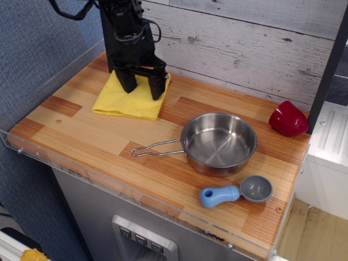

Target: Move the yellow cloth towards the top of the steel pan

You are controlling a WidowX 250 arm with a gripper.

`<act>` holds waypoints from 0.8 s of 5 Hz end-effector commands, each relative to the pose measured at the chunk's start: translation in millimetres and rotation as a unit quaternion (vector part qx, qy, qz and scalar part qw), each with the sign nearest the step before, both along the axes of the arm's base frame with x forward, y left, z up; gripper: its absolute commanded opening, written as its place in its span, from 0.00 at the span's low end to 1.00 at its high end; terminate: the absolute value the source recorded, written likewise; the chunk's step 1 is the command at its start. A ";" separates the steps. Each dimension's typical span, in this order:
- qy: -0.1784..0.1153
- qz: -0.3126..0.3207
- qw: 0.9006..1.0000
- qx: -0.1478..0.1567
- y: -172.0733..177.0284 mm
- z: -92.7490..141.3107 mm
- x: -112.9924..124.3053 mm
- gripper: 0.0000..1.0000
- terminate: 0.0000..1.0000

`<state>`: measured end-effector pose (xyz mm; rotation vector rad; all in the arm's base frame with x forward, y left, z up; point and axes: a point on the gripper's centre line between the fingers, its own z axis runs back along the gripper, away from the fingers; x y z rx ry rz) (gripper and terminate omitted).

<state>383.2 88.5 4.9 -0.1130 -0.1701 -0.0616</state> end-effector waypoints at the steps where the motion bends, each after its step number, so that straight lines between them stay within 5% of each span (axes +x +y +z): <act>1: -0.001 -0.055 0.998 -0.036 -43.0 -16.4 26.0 1.00 0.00; 4: -0.006 -0.068 0.998 -0.005 -65.4 4.2 22.7 1.00 0.00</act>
